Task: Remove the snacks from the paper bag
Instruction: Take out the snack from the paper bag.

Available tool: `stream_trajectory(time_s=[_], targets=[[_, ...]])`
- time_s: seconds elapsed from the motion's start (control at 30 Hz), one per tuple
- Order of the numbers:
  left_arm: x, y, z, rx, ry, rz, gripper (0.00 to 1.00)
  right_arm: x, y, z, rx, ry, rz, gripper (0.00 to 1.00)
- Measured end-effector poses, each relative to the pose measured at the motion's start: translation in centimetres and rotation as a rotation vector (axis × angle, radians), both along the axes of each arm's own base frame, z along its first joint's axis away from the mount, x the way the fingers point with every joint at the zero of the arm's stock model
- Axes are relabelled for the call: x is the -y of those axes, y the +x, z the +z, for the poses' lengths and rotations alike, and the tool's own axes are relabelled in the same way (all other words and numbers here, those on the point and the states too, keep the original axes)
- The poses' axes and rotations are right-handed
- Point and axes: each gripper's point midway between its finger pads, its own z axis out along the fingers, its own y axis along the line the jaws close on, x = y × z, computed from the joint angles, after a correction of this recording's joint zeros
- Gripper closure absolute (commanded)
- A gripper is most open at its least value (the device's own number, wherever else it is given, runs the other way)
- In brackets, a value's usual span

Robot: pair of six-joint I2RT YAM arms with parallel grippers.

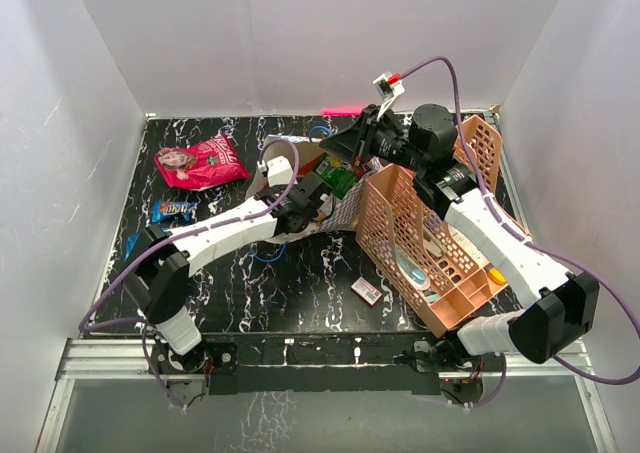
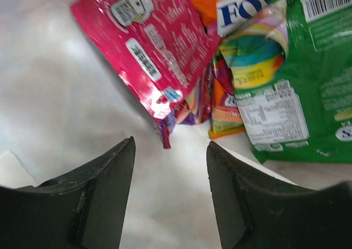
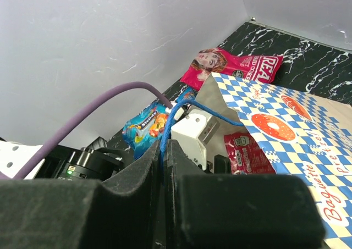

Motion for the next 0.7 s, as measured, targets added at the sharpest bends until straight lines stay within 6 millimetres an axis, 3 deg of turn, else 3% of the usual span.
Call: stream_trajectory(time_s=[0.23, 0.47, 0.7], targets=[[-1.0, 1.8, 0.6, 0.091, 0.021, 0.058, 0.39, 0.2, -0.1, 0.4, 0.010, 0.005, -0.008, 0.92], [-1.9, 3.6, -0.3, 0.110, 0.012, 0.102, 0.32, 0.3, -0.2, 0.4, 0.007, 0.003, -0.011, 0.92], [-2.6, 4.7, -1.6, 0.105, 0.027, 0.146, 0.34, 0.6, -0.3, 0.4, 0.000, -0.004, -0.027, 0.92]])
